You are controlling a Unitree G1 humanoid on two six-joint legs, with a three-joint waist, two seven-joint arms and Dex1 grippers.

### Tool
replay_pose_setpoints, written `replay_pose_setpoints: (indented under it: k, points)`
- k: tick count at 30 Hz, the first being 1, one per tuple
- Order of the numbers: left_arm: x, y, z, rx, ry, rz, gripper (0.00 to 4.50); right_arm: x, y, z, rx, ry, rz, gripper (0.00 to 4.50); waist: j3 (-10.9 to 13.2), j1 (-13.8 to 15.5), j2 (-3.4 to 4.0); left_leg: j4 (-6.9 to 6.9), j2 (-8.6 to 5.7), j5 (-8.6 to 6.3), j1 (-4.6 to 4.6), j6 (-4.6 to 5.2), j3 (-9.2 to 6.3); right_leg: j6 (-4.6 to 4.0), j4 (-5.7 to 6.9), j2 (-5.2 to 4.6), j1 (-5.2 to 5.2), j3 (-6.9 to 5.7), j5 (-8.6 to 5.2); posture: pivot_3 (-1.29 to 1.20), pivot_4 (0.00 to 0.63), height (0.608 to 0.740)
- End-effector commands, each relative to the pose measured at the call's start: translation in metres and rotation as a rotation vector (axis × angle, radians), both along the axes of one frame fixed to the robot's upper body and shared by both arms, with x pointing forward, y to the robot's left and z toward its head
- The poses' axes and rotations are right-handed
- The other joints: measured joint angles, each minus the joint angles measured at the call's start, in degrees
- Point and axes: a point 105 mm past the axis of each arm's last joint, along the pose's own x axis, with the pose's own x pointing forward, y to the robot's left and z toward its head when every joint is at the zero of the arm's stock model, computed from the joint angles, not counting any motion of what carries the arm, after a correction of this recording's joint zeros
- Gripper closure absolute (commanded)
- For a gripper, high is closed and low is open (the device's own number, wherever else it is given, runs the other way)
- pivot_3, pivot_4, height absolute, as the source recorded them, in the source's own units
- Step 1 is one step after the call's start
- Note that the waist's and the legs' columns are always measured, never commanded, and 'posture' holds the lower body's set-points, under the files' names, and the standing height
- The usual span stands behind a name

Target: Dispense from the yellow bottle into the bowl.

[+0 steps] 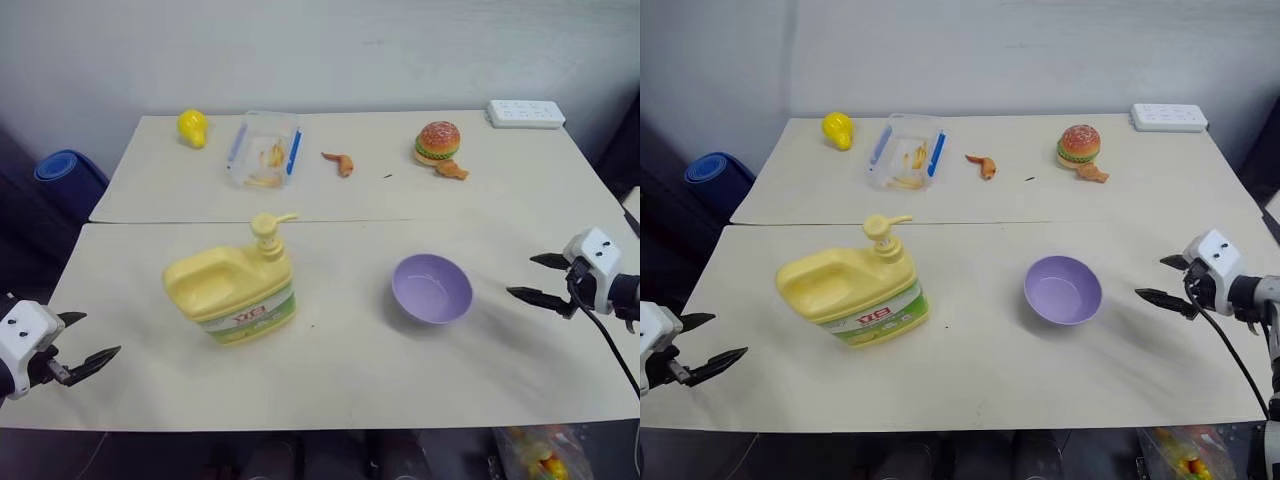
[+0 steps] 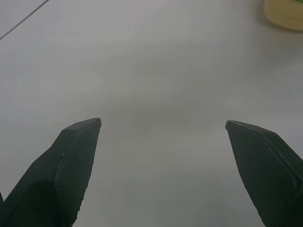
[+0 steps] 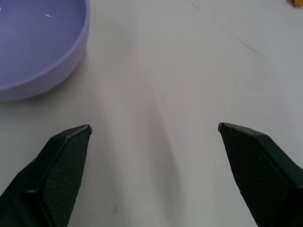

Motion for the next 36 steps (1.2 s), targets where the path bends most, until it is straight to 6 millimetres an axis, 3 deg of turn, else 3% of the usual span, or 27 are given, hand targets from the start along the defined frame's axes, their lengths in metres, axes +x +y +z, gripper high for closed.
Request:
replay_pose_setpoints:
  k: [1,15,21,28,31,36]
  points:
    - [0.004,0.0,0.006,-0.007,-0.033,-0.003,0.0,-0.002,-0.007,0.012,0.01,-0.04,-0.021,0.02,0.0,0.0,0.0,0.0,0.0,0.0,0.0,0.0,0.0,0.0,0.0,0.0,0.0,0.0,0.0,0.0,0.15,0.74]
    - [0.017,-0.004,0.019,-0.109,-0.064,0.013,0.0,-0.001,-0.006,0.014,0.05,-0.04,-0.035,0.02,0.0,0.0,0.0,0.18,0.06,-0.09,-0.02,-0.03,0.04,-0.01,0.03,0.05,0.0,0.04,0.01,0.0,0.15,0.74]
    - [0.032,-0.02,0.041,-0.216,-0.108,-0.038,0.0,-0.001,0.017,0.025,0.082,-0.06,0.056,0.02,0.0,0.1,0.0,0.33,0.09,-0.1,-0.02,-0.05,0.04,-0.05,0.16,0.07,0.0,0.08,0.03,0.0,0.15,0.74]
    - [0.018,-0.073,0.143,-0.398,-0.139,-0.361,0.0,-0.031,0.079,0.045,0.1,-0.046,0.301,0.02,0.1,0.3,-0.11,0.47,0.28,-0.17,-0.25,-0.17,-0.15,-0.1,0.08,0.23,-0.06,0.19,0.06,0.0,0.15,0.74]
    - [-0.005,-0.114,0.182,-0.391,-0.088,-0.612,0.0,-0.048,0.109,0.041,0.096,-0.022,0.385,0.02,0.1,0.3,-0.07,0.44,0.32,-0.25,-0.18,-0.2,-0.05,-0.1,0.02,0.32,-0.05,0.19,0.06,0.0,0.15,0.74]
    - [-0.032,-0.159,0.198,-0.325,0.016,-0.849,0.0,-0.054,0.125,0.024,0.042,0.0,0.374,0.02,0.1,0.2,-0.05,0.43,0.45,-0.32,-0.11,-0.23,0.1,-0.11,-0.01,0.5,-0.05,0.21,0.06,0.0,0.15,0.74]
